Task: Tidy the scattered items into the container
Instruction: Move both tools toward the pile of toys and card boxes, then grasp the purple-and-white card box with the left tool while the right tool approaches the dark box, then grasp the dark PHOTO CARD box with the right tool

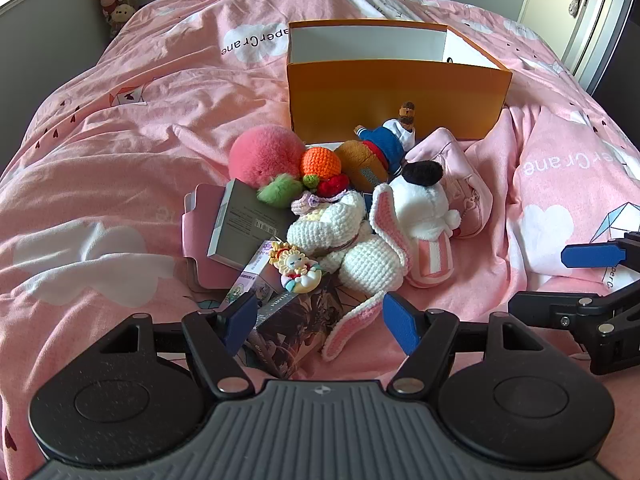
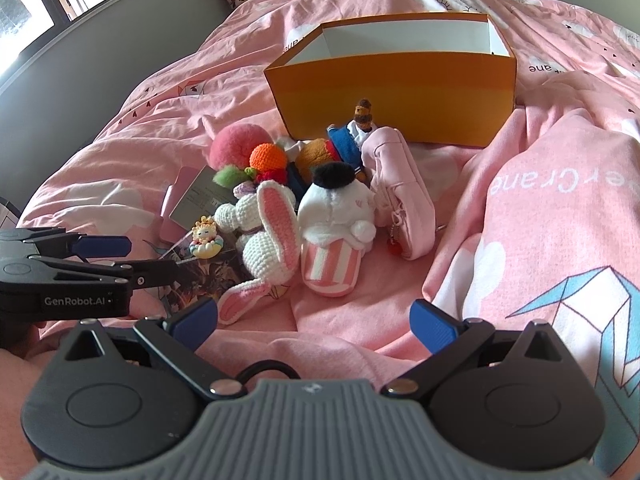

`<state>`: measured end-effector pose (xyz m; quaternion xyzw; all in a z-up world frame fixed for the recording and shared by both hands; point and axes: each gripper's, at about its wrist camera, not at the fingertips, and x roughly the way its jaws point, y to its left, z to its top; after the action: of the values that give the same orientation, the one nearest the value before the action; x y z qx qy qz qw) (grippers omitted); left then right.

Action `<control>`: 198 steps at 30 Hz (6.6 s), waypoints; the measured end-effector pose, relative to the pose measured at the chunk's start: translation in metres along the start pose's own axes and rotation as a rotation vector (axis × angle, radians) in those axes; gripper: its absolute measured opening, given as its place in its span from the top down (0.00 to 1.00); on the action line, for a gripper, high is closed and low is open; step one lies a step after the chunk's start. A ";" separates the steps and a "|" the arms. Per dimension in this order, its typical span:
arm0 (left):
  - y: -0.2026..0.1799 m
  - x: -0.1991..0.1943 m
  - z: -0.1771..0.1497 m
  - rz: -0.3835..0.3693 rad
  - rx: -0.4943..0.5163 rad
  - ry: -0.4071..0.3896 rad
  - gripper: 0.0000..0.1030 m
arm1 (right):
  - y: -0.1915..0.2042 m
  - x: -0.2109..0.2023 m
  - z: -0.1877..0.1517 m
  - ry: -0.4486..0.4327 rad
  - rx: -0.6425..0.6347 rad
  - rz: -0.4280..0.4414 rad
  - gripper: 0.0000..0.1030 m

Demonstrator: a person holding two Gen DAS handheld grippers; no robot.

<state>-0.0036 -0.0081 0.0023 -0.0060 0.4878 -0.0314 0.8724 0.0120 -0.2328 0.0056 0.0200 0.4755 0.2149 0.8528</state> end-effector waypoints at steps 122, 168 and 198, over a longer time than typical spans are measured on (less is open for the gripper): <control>0.044 0.109 0.030 -0.237 0.059 0.369 0.52 | 0.030 0.130 0.037 0.353 -0.007 0.271 0.61; 0.056 0.075 -0.015 -0.122 -0.128 0.275 0.71 | 0.053 0.154 0.032 0.449 0.115 0.191 0.57; 0.062 0.094 -0.010 -0.172 -0.175 0.334 0.72 | 0.038 0.150 0.016 0.430 0.085 0.255 0.69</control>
<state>0.0402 0.0483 -0.0851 -0.1181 0.6243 -0.0638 0.7695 0.0802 -0.1381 -0.0975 0.0695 0.6483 0.2996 0.6965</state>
